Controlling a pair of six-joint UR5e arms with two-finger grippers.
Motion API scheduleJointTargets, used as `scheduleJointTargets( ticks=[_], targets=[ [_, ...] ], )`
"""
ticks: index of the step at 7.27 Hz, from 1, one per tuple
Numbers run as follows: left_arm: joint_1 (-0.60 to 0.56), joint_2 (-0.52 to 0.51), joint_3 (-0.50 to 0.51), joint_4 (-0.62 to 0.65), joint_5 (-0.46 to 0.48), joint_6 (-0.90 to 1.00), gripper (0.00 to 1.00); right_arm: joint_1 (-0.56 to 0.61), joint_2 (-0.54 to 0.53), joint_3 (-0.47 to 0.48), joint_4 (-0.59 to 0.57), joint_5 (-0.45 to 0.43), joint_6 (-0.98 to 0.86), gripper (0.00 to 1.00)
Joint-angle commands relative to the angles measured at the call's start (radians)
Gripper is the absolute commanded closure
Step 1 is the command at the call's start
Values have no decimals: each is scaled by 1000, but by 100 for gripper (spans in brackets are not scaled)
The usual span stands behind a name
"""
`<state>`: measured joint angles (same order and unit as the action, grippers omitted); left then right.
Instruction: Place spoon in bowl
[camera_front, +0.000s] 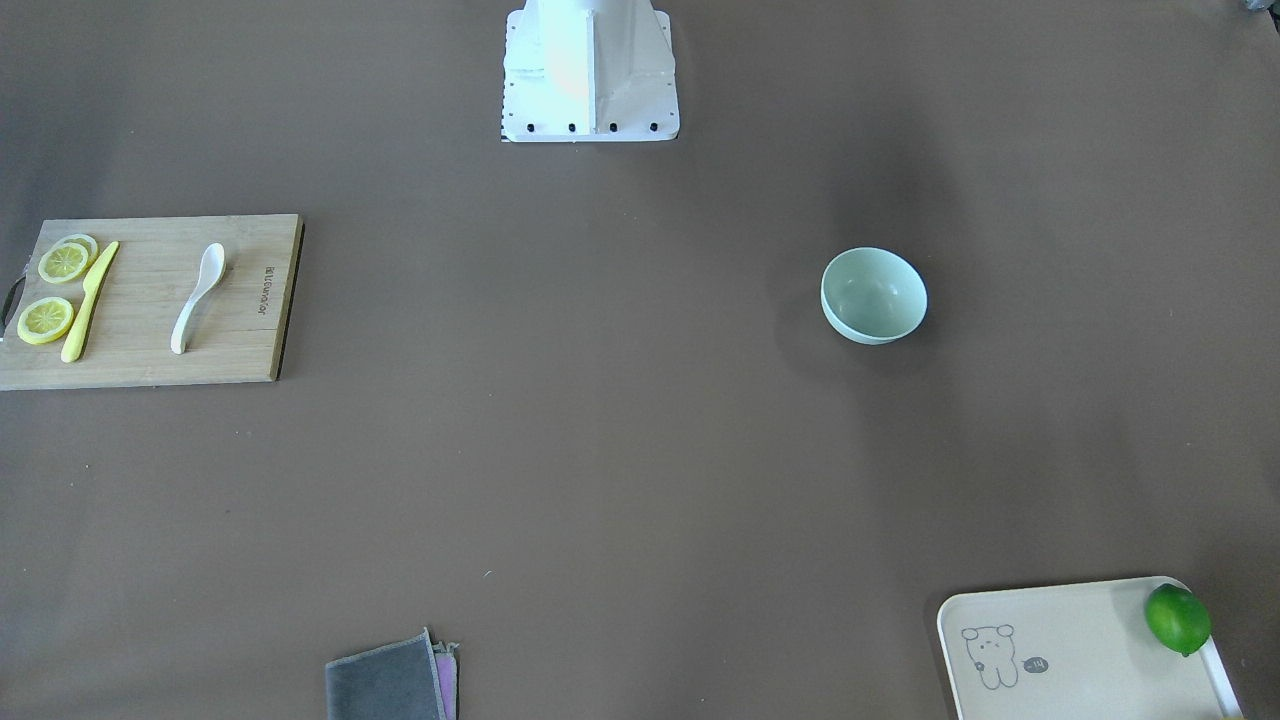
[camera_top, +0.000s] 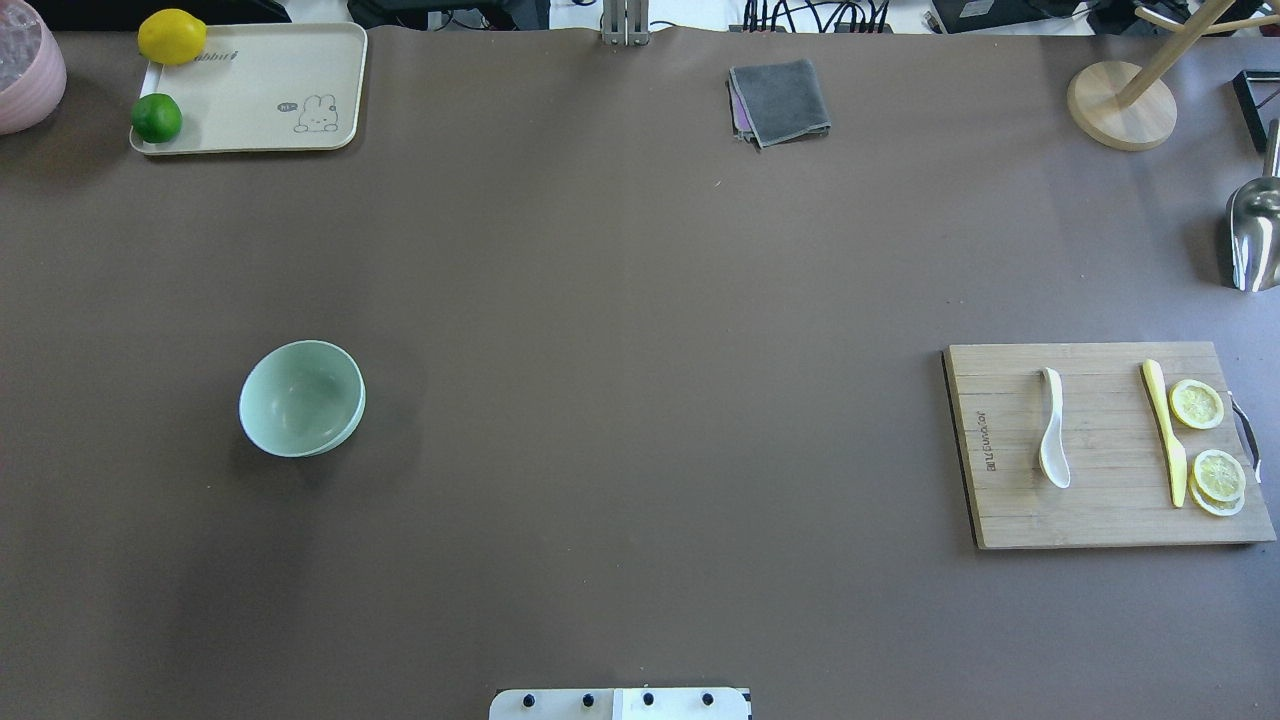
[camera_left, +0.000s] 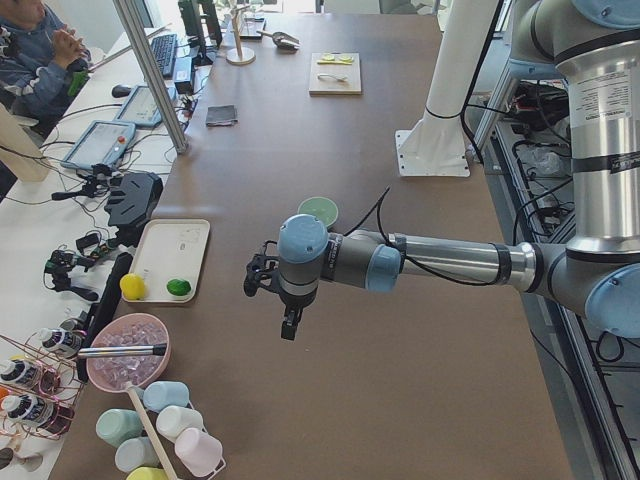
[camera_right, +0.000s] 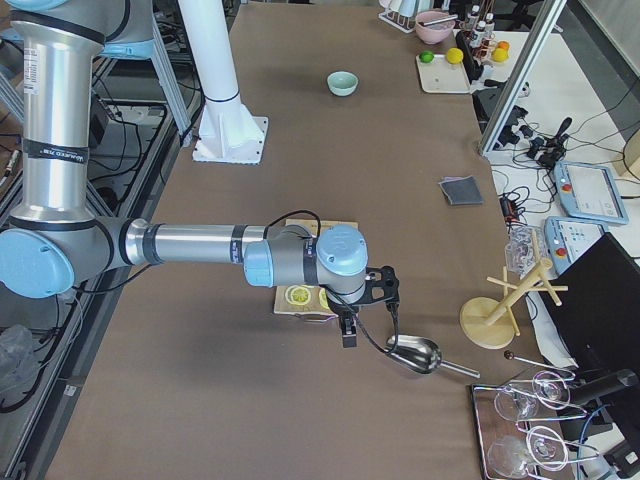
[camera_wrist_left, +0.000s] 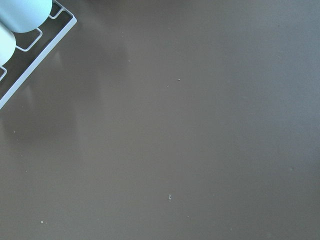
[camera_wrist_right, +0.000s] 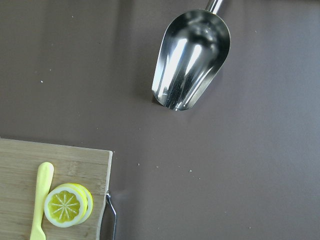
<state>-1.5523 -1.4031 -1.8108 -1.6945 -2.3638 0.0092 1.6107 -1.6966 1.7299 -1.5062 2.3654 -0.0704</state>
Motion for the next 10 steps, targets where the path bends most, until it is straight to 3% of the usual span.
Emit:
scheduleJointTargets(
  ticks=[1, 8, 10],
  targets=[
    [0, 3, -1, -1, 1, 0, 2, 0, -1, 0, 0, 5, 1, 0],
    [3, 3, 2, 1, -2, 0, 2, -6, -3, -6, 0, 31, 3, 0],
    [5, -2, -10, -1, 1, -11, 2, -6, -9, -4, 1, 93, 0, 0]
  ],
)
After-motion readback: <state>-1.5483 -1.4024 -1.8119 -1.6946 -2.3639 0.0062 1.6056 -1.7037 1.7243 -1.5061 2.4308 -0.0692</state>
